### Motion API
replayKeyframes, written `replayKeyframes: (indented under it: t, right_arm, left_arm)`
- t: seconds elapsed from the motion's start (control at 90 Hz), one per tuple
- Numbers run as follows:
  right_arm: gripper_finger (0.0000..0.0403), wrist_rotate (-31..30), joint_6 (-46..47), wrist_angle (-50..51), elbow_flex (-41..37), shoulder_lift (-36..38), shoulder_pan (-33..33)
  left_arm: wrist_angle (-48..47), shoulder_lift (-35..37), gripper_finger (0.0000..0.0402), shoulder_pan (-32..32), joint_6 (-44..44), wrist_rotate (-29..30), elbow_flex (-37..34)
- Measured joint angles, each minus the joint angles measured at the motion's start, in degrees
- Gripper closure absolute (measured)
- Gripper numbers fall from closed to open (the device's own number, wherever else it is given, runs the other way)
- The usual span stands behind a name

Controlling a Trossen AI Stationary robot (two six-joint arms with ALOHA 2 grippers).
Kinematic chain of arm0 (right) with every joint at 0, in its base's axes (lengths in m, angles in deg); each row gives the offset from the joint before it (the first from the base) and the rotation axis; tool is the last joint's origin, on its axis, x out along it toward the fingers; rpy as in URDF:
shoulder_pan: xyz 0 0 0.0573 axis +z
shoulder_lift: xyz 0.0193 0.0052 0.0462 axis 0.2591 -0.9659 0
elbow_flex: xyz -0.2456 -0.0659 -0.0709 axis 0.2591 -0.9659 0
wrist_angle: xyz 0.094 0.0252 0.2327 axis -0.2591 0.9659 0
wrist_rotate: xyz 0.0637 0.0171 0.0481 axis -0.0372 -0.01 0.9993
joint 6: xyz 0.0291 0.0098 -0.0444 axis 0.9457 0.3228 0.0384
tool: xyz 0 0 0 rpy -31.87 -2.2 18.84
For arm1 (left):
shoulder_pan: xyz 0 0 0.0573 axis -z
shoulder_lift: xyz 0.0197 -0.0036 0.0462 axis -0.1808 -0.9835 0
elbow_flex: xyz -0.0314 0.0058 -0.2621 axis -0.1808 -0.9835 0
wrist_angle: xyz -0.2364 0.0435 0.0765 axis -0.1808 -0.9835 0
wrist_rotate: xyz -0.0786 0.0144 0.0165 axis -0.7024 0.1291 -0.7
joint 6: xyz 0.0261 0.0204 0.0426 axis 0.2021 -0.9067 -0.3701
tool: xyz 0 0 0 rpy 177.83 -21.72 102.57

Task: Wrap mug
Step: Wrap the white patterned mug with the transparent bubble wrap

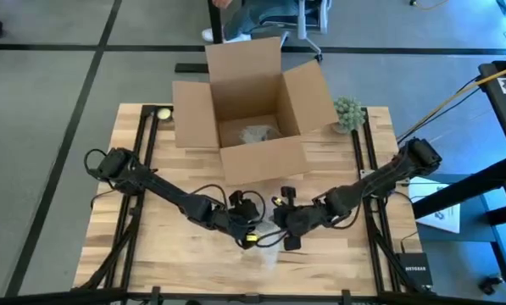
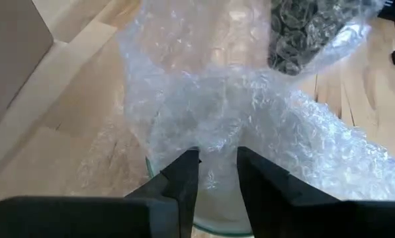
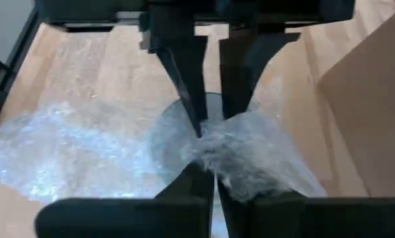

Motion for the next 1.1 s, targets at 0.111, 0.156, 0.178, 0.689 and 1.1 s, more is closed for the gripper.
replayKeyframes:
  t: [0.111,0.156,0.178,0.689,1.1]
  right_arm:
    - [0.0402,0.1,-0.9,-7.0,-1.1,-3.6,-0.7]
    - [0.0402,0.2,-1.0,-7.5,-1.3,-5.4,-1.1]
    - [0.0402,0.3,-0.9,-7.8,-1.2,-6.3,-1.3]
    - [0.0402,0.5,0.6,-8.8,-1.3,-9.8,-1.8]
    - [0.0402,0.7,0.9,-8.4,-0.8,-9.5,-1.8]
  left_arm:
    - [0.0,0.0,0.0314,0.0,0.0,0.0,0.0]
    - [-0.4,0.0,0.0314,0.0,-0.3,0.2,0.0]
    - [-0.8,0.0,0.0314,0.0,-0.3,0.3,-0.1]
    - [-5.7,5.2,0.0314,2.0,-3.2,1.6,4.0]
    - [-2.6,1.4,0.0314,-0.4,0.4,-0.1,0.0]
